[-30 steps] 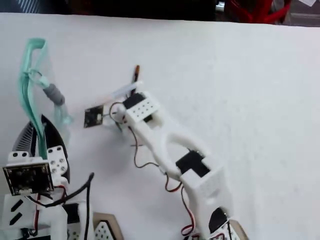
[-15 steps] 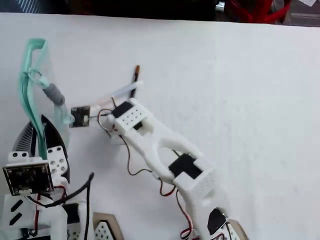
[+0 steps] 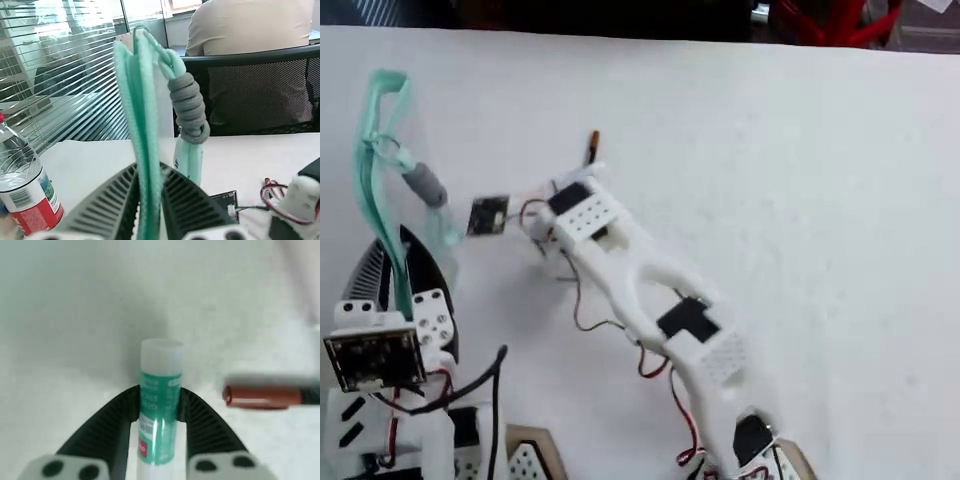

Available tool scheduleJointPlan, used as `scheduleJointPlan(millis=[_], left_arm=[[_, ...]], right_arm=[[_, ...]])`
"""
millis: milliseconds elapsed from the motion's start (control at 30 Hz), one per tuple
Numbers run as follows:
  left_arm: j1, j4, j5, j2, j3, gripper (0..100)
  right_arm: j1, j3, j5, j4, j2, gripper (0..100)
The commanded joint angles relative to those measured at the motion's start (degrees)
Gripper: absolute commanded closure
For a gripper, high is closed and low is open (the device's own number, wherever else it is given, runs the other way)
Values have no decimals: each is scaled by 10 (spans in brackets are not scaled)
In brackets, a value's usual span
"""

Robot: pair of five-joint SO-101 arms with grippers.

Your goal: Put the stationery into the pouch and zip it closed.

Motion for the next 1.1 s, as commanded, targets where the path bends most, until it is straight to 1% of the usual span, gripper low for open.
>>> scheduleJointPlan(millis=[0, 133, 300, 367, 433, 533, 600, 700, 800, 867, 967, 1067], left_arm=[[47, -46, -3, 0, 24, 973], [144, -79, -5, 0, 76, 973], [297, -136, -3, 0, 119, 973], [358, -171, -2, 2, 133, 975], [417, -224, 5, 4, 160, 975], [472, -326, 44, 5, 228, 974], [480, -378, 50, 5, 276, 974], [480, -396, 50, 5, 314, 974], [480, -396, 52, 5, 330, 974], [478, -395, 51, 5, 349, 974], [451, -404, 50, 4, 396, 973], [420, -392, 50, 8, 396, 973]], right_arm=[[44, -31, -27, 62, -134, 981], [95, -30, -67, 111, -275, 981], [169, 6, -126, 132, -430, 981], [206, 47, -145, 122, -485, 981], [256, 107, -167, 91, -538, 981], [344, 209, -210, 24, -618, 981], [396, 282, -235, -26, -672, 981], [437, 382, -247, -84, -752, 981], [437, 467, -247, -125, -827, 981], [424, 509, -248, -148, -873, 981], [401, 556, -248, -161, -931, 981], [384, 584, -248, -159, -973, 981]])
